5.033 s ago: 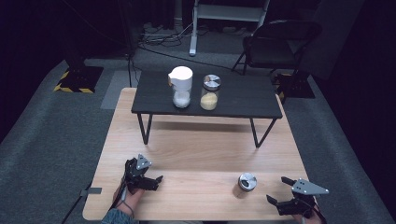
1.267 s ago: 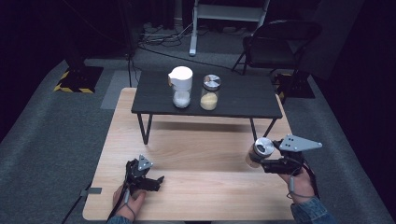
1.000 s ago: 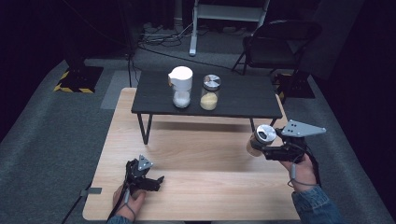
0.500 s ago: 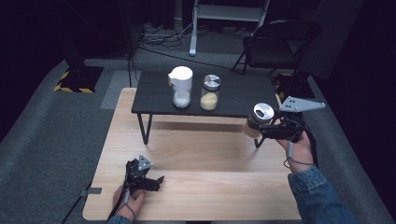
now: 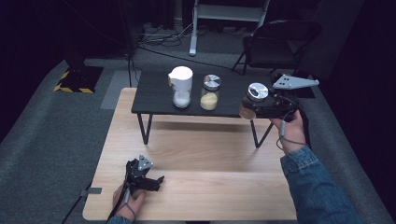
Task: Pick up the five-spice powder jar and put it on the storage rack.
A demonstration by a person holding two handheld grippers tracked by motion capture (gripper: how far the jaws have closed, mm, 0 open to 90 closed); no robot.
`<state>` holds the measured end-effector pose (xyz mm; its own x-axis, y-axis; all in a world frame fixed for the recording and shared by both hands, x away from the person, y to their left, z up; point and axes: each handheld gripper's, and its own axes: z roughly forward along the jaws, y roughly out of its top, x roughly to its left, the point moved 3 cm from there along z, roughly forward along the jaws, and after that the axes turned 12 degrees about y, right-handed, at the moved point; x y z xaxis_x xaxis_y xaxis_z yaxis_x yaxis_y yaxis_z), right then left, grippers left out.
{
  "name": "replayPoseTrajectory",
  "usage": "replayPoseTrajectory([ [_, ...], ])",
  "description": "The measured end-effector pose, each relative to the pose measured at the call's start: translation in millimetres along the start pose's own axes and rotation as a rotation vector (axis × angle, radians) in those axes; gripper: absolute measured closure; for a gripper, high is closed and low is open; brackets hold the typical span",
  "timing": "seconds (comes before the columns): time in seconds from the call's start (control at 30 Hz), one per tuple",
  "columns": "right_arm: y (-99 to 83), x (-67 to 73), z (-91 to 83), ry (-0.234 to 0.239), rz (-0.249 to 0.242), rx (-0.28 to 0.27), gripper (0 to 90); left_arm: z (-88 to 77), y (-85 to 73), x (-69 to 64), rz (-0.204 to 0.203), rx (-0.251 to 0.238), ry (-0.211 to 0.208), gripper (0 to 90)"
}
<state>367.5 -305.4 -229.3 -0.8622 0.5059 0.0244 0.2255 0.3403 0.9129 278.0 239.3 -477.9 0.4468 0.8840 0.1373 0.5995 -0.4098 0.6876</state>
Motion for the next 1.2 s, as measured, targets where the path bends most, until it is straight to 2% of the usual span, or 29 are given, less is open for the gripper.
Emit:
replayPoseTrajectory([
  [0.47,21.1,-12.9,33.2,-0.013,0.007,0.020,30.2,-0.1,0.0,-0.6,-0.001,0.000,0.002,0.3],
  [0.87,9.9,-32.6,55.5,-0.022,0.062,0.051,30.2,0.2,0.2,-0.9,-0.003,0.000,0.003,0.3],
  [1.1,5.5,-37.5,63.5,-0.031,0.083,0.067,30.1,0.2,0.1,-1.1,-0.002,-0.001,0.005,0.3],
  [1.2,1.2,-40.1,63.7,-0.028,0.097,0.046,30.0,0.2,0.1,-1.1,-0.001,-0.001,0.004,0.3],
])
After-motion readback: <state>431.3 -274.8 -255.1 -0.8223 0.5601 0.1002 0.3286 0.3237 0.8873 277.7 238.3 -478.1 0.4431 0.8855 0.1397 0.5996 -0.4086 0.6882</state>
